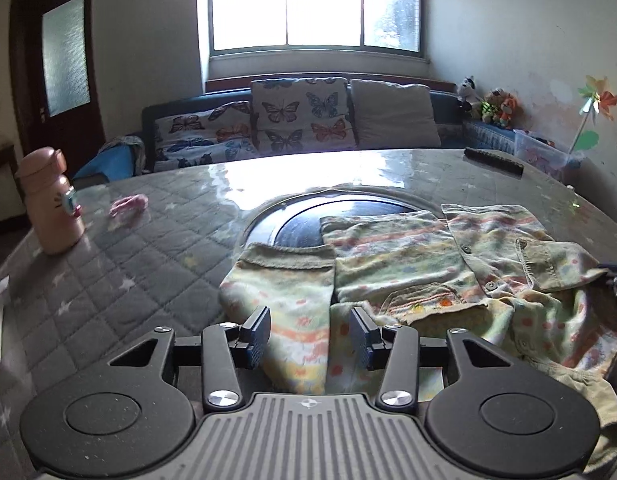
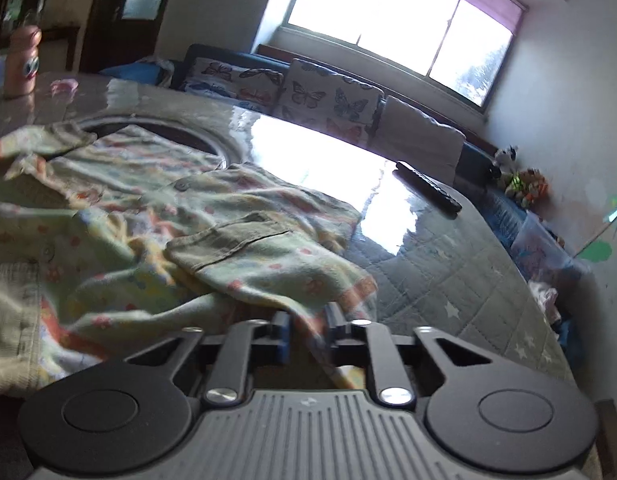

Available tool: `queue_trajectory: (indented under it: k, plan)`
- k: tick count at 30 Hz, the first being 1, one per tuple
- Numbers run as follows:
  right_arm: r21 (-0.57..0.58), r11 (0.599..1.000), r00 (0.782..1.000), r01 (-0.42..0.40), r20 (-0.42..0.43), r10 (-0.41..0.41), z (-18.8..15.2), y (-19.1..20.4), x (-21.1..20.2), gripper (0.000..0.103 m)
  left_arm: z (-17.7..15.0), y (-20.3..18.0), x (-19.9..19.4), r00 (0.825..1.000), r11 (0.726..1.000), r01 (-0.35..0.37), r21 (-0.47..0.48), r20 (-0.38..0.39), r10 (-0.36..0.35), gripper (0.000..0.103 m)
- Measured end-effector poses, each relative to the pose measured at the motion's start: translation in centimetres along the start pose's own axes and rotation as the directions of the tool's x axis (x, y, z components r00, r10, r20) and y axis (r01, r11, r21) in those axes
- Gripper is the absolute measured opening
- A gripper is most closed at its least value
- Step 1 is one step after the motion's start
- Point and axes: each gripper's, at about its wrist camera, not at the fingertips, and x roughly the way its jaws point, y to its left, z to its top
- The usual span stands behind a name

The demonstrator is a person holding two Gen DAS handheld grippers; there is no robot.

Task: Fold clothes

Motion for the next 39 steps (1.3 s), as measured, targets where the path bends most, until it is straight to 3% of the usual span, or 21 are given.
queue_trajectory:
  k: [5, 11, 12, 13, 14, 15, 17, 19, 24, 26, 29, 35, 39]
  plan:
    - [0.208, 0.977, 0.998, 0.047, 0.022, -0.053, 0.0, -4.4, -0.6, 0.005, 1.2, -1.2, 3.1, 1.000, 0.997, 0.015, 0.075, -0.016, -0.014, 0.050]
    - [0.491, 0.857, 0.988, 0.156, -0.063, -0.144, -2.9, -10.2, -1.3, 0.006, 1.6, -1.3, 7.8, 0.995, 0.994, 0.011, 0.104, -0.100, -0.001, 0.050]
    - [0.505, 0.847, 0.986, 0.166, -0.078, -0.147, -3.4, -10.5, -1.3, 0.008, 1.5, -1.2, 8.4, 0.993, 0.994, 0.009, 0.105, -0.115, 0.003, 0.049]
    - [0.521, 0.834, 0.983, 0.185, -0.101, -0.154, -4.3, -10.9, -1.3, 0.016, 1.5, -1.0, 9.1, 0.992, 0.994, 0.006, 0.105, -0.130, 0.008, 0.049]
    - [0.526, 0.827, 0.979, 0.201, -0.119, -0.163, -5.0, -11.1, -1.5, 0.022, 1.3, -0.9, 9.4, 0.990, 0.994, 0.001, 0.107, -0.137, 0.013, 0.048]
    - [0.522, 0.826, 0.977, 0.211, -0.129, -0.168, -5.5, -11.0, -1.6, 0.025, 1.1, -0.8, 9.7, 0.989, 0.994, -0.002, 0.109, -0.144, 0.018, 0.041]
    - [0.512, 0.835, 0.978, 0.205, -0.134, -0.158, -6.0, -10.7, -1.7, 0.041, 0.8, -0.6, 9.6, 0.989, 0.994, 0.000, 0.110, -0.144, 0.016, 0.029]
    - [0.490, 0.850, 0.980, 0.194, -0.134, -0.147, -6.3, -10.2, -1.9, 0.042, 0.6, -0.3, 9.4, 0.990, 0.994, -0.013, 0.107, -0.140, 0.028, 0.009]
    - [0.341, 0.922, 0.982, 0.183, -0.105, -0.156, -5.2, -7.9, -1.2, 0.056, 0.8, 1.3, 7.3, 0.993, 0.995, -0.082, 0.049, -0.079, 0.086, 0.003]
    - [0.285, 0.941, 0.982, 0.184, -0.095, -0.163, -4.7, -7.1, -0.7, 0.068, 0.8, 2.3, 6.1, 0.992, 0.994, -0.113, 0.005, -0.055, 0.113, 0.003]
    - [0.190, 0.961, 0.979, 0.202, -0.081, -0.189, -3.8, -5.9, 0.2, 0.071, 0.4, 4.4, 4.2, 0.985, 0.983, -0.171, -0.074, -0.034, 0.169, 0.002]
    - [0.159, 0.953, 0.966, 0.258, -0.043, -0.254, -2.7, -6.7, 1.0, 0.075, -2.2, 9.0, 0.4, 0.962, 0.924, -0.273, -0.266, -0.063, 0.266, 0.002]
    - [0.262, 0.912, 0.948, 0.315, -0.033, -0.318, -2.5, -9.0, 0.1, 0.079, -4.3, 10.4, -1.3, 0.958, 0.900, -0.288, -0.328, -0.095, 0.272, 0.002]
